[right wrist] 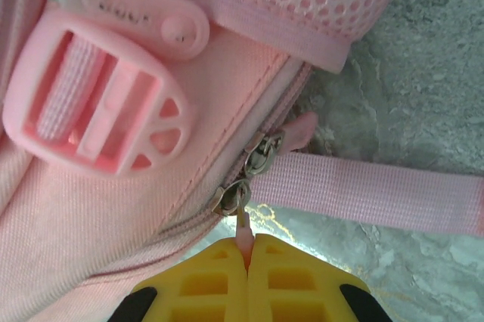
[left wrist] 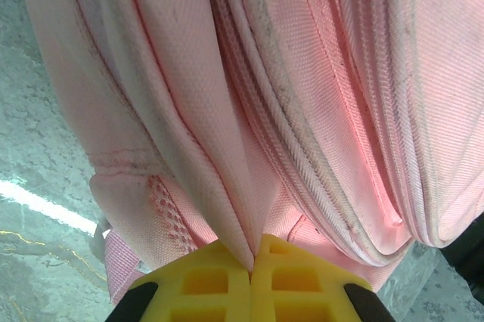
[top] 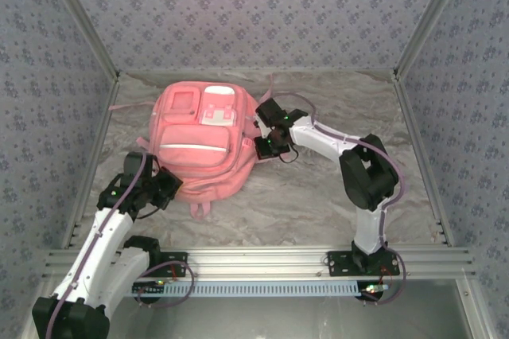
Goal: Pack the student bag
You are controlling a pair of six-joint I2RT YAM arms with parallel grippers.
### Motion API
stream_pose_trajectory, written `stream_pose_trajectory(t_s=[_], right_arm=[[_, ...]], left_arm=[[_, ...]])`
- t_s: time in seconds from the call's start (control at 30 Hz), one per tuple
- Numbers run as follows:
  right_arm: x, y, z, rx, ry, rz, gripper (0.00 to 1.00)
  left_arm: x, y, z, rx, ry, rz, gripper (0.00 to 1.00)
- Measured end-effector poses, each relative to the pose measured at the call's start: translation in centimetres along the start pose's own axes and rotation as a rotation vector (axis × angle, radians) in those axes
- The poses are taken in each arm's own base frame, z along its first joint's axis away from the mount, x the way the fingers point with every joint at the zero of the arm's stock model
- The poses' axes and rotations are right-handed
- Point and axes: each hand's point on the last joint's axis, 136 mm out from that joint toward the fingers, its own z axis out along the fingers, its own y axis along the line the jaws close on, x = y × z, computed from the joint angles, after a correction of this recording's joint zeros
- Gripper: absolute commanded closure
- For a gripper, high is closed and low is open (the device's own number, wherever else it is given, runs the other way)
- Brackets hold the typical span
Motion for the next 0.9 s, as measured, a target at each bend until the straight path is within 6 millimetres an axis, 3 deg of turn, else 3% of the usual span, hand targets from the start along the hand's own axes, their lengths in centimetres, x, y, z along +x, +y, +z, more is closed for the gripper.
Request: stream_pose_trajectory(t_s=[0.17,0.4,0.9], right_arm=[[-0.6,-0.8,0.4,-0.006,-0.005,0.030,1.00],[-1.0,-3.9,0.3,0.001,-0.080,0.132,1.00],[5.3,-11.4,-4.5,0.117,-0.196,0.335,1.00]], left_arm=[[0.4,-0.3,0.6,0.019,0.029,-0.003,1.00],[3.1,-1.7,3.8,-0.002,0.140,0.085,1.00],[12.1,-5.2,6.4,0.029,0.266,0.313,1.00]])
